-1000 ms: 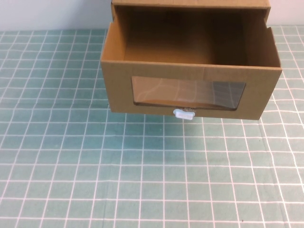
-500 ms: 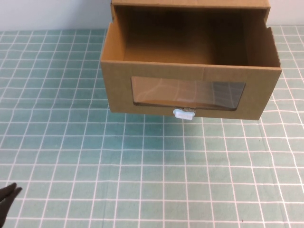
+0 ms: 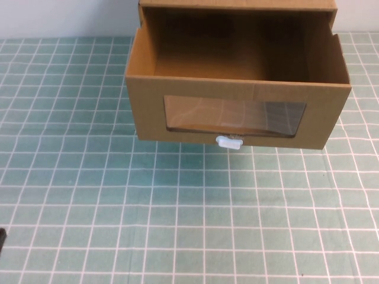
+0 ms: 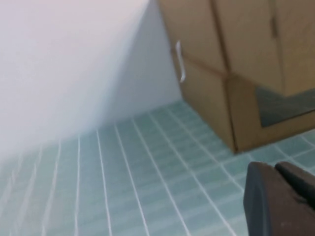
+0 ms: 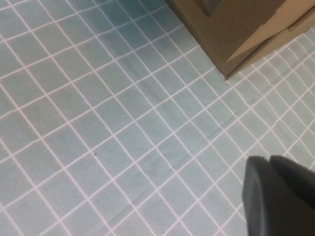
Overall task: Open the shoe box
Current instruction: 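Pull the top drawer of the cardboard box fully open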
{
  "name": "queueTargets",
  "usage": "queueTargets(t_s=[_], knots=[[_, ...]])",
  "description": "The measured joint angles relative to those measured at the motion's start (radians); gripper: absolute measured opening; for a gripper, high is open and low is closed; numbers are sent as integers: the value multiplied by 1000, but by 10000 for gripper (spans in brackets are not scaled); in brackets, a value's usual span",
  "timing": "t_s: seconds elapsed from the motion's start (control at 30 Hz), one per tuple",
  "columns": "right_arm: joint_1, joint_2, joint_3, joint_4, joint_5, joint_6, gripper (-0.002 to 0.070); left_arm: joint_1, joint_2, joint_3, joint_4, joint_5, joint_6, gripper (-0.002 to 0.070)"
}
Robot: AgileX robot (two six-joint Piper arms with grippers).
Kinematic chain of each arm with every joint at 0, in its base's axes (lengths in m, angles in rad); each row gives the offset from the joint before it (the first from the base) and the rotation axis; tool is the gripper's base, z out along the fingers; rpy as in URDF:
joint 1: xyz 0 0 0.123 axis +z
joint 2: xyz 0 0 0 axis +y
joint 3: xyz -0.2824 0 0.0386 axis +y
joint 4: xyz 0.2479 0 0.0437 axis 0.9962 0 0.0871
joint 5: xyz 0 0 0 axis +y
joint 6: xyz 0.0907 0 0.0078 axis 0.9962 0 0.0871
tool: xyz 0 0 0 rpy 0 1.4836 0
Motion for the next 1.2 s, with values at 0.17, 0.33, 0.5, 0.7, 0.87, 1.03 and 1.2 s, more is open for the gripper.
queueTargets(t_s=[0.17, 0.33, 0.5, 0.7, 0.87, 1.03, 1.2], knots=[[0, 0, 0, 21, 0, 0, -13, 123, -5, 67, -17, 46, -188, -5], [0, 0, 0, 47, 2, 0, -13, 192, -5, 71, -19, 222, -259, -6], [0, 0, 0, 55, 2, 0, -13, 195, -6, 71, -21, 232, -270, -5], [0, 0, 0, 55, 2, 0, -13, 195, -8, 71, -21, 234, -272, -5], [0, 0, 0, 55, 2, 0, -13, 195, -8, 71, -21, 234, -273, -5], [0, 0, 0, 55, 2, 0, -13, 195, -8, 71, -21, 234, -273, -5], [-15, -15, 0, 68, -3, 0, -13, 195, -8, 71, -21, 234, -273, -5]])
